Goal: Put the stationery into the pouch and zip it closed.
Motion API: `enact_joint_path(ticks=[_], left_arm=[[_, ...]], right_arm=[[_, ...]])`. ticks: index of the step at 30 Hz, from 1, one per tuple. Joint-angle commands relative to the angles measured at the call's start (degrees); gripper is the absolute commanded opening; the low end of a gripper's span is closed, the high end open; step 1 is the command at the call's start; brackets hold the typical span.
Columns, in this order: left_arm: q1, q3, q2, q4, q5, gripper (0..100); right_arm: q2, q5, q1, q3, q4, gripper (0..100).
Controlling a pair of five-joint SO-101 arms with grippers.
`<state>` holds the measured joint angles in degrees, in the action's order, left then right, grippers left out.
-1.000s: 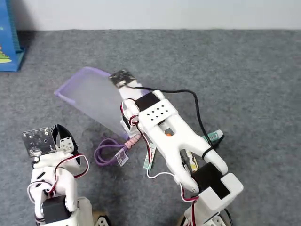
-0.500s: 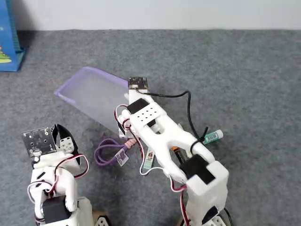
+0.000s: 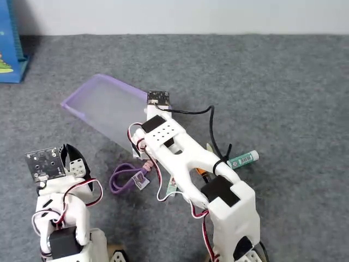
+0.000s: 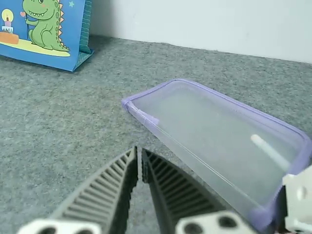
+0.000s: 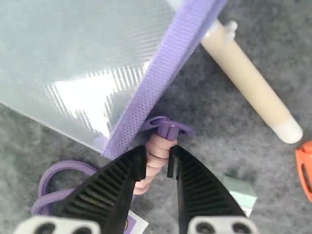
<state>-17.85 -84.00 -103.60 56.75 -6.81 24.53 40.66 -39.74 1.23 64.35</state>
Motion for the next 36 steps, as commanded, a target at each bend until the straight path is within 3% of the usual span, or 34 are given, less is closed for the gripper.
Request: enact_joint_path(ticks=[1,7,11,16,20,29,32,36], left_arm=[[-0.44,0.40,-0.70,0.18,0.18,2],[-0.44,0.40,-0.70,0.18,0.18,2],[-0.44,0.40,-0.70,0.18,0.26,2],[-0.44,0.40,-0.70,0.26,0.26,2],[-0.44,-0.13,-0.70,0.18,0.26,2],[-0.44,0.31,-0.70,0.18,0.26,3],[-0.44,0.57,-0.70,0.18,-0.70,10],[-0.44,1.01,-0.70,0.18,-8.09,22]], right_arm=[[1.71,0.62,-1.63,-2.02,-0.66,11.3],[3.30,0.62,-3.12,-2.11,0.92,24.0],[3.21,0.62,-3.47,-2.20,0.84,17.7],[3.12,0.35,-3.21,-2.20,1.45,1.8],[1.45,-0.26,-2.95,-4.31,7.52,1.2],[-11.65,-24.00,0.40,-5.80,13.23,0.9],[-15.08,-27.16,1.98,-5.80,13.14,0.9],[-19.47,-29.63,2.42,-5.89,12.70,0.9]])
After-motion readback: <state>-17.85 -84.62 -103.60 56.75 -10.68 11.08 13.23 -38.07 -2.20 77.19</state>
